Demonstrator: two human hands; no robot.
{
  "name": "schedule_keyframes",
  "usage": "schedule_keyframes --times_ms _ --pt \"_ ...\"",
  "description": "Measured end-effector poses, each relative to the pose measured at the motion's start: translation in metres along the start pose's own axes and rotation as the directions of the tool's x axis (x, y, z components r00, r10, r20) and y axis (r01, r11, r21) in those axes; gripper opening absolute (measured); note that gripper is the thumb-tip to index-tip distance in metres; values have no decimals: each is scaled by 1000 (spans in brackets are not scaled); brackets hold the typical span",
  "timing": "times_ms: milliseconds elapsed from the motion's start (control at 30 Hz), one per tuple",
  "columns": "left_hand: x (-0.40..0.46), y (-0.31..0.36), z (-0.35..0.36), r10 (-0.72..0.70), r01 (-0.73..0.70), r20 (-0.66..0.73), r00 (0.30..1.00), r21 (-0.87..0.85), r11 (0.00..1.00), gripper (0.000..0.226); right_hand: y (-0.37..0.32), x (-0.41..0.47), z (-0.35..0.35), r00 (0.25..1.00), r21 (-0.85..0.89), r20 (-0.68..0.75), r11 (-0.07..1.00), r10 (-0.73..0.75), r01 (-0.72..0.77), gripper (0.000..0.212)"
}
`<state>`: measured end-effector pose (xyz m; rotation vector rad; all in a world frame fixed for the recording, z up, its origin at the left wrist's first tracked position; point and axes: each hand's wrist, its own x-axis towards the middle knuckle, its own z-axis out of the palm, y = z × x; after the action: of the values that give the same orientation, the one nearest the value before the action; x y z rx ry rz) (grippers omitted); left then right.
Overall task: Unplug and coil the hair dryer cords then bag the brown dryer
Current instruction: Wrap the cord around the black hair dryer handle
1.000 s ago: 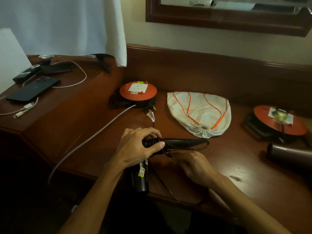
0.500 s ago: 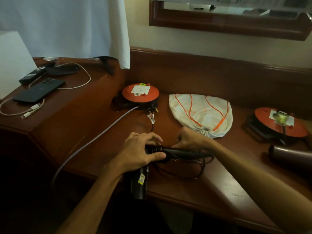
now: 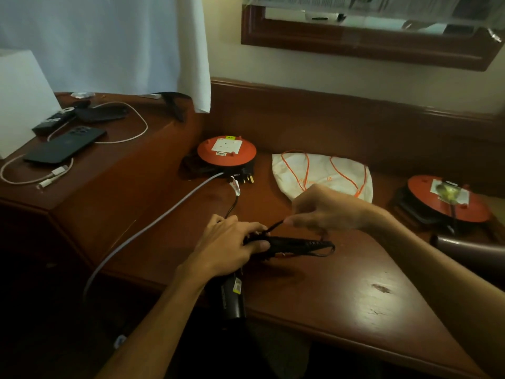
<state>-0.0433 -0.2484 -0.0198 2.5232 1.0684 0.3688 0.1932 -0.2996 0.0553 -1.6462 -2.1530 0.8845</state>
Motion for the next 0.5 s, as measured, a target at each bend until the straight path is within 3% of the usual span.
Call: schedule_keyframes --times_ms 67,233,367,500 --pt "0 -3 1 -6 6 -25 1000 -3 1000 39 11 -13 -6 995 20 -95 999 29 -27 28" --pt "-1 -9 2 -19 15 -112 994 -41 999 30 10 -49 25 1000 211 -8 977 13 -11 23" --pt "-3 -10 -3 -60 37 -192 980 -120 992 20 -1 -50 80 990 169 -130 982 -60 82 17" --pt "-6 -11 -7 -107 68 -220 970 -181 981 19 -5 -42 112 982 404 -188 910 -16 92 15"
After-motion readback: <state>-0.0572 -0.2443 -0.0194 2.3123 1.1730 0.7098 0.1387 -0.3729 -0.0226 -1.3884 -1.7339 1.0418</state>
